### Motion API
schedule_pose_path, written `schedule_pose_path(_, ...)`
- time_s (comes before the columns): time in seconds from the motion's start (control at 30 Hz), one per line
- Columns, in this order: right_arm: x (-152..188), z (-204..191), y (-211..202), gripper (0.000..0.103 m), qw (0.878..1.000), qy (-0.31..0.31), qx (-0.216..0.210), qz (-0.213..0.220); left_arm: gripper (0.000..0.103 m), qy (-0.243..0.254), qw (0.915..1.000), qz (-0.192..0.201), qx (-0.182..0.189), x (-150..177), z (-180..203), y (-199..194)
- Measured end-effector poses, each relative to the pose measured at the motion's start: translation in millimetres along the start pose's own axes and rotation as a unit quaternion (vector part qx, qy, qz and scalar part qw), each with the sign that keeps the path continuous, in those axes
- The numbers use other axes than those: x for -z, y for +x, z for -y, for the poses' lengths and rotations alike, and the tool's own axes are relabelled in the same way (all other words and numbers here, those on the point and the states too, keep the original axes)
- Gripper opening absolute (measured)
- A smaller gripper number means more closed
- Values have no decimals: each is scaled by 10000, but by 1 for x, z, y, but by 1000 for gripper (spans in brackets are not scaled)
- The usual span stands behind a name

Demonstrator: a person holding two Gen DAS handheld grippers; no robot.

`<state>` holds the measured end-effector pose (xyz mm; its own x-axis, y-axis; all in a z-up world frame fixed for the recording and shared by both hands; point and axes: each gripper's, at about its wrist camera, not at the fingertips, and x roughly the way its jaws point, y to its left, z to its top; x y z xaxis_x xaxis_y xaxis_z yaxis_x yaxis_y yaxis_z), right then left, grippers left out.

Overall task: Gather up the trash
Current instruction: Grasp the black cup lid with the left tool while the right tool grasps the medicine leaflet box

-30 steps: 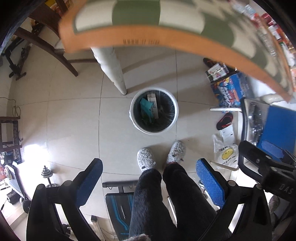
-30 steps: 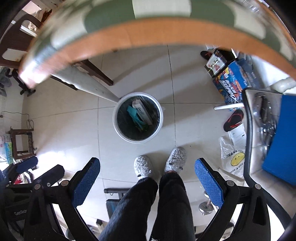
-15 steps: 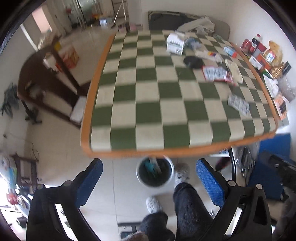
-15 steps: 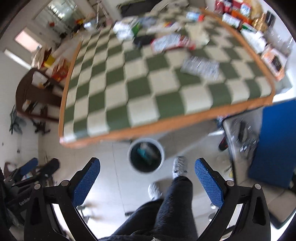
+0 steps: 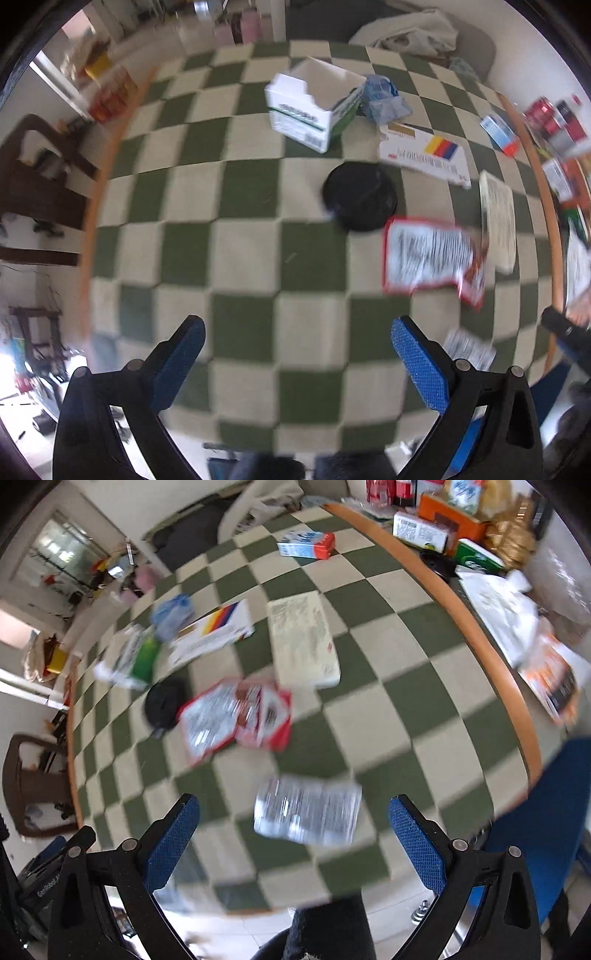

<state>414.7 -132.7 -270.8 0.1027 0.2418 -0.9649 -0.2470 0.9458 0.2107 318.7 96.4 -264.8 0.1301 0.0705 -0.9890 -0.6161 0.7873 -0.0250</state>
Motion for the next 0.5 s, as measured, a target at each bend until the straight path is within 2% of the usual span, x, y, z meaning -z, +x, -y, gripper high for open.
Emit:
schedule_pose_path(0.13,-66,-2,49,103,9995,-39,175,-248,103,-170,9990,-382,130,-50,24,45)
schedule_pose_path(0.23,-96,-1,75,103,9990,-41,257,-371,103,-219,9974,-666,174,-73,36,77)
schedule_pose_path(0.37,-130,-1,112,103,9981,32,283,-553,102,-188,9956,-905,129,-87,48,106)
schedule_pose_path(0.5,-147,-4,137,103,9970,75,258,-724,90,-306,9952,-924,40,-92,51,118)
